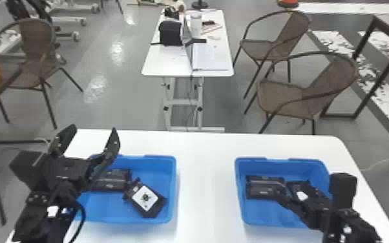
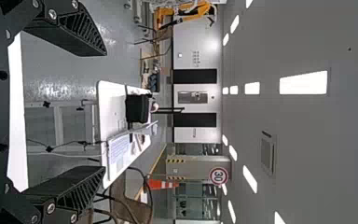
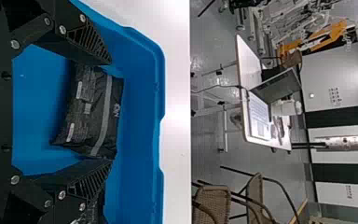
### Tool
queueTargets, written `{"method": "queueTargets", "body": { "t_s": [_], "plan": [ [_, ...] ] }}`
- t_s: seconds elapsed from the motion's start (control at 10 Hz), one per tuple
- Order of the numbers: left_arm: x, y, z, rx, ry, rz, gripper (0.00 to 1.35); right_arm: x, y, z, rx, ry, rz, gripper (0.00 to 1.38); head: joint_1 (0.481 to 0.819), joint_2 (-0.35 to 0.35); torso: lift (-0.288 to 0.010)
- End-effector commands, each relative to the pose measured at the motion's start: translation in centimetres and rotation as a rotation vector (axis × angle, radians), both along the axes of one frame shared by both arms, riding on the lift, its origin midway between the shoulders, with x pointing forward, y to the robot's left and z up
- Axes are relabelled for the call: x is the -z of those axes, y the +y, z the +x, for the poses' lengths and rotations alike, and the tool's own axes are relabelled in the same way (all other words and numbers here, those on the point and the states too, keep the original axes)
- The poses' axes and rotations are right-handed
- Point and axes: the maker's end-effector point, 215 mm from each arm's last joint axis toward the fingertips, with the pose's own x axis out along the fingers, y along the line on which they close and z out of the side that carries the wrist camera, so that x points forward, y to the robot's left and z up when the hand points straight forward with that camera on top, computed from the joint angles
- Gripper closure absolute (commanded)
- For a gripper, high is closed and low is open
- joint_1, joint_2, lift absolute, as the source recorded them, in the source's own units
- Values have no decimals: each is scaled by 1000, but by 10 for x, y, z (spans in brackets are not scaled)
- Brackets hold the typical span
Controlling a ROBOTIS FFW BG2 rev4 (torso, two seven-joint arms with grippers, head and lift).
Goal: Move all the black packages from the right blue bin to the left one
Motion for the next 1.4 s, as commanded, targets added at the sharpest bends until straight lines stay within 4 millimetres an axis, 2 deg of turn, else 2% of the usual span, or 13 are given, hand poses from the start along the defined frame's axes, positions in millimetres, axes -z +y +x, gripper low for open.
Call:
{"method": "queueTargets", "body": {
  "t_s": [0.0,0.3,0.5,0.9,1.3],
  "plan": [
    [1,1,-1,-4,0,-1,168,17,-4,0,4,37,-47,305,695,-20,0],
    [0,2,-3,-5,-3,-1,168,45,-9,11,-18,86,-75,305,695,-25,0],
    [0,4,-3,-8,-4,2,168,55,2,21,-60,105,-88,305,695,-24,0],
    [1,7,-5,-12,-6,2,168,68,39,43,-145,120,-81,300,695,15,0],
    [3,12,-6,-22,-1,-11,168,83,41,46,-150,161,-109,297,695,35,0]
  ]
}}
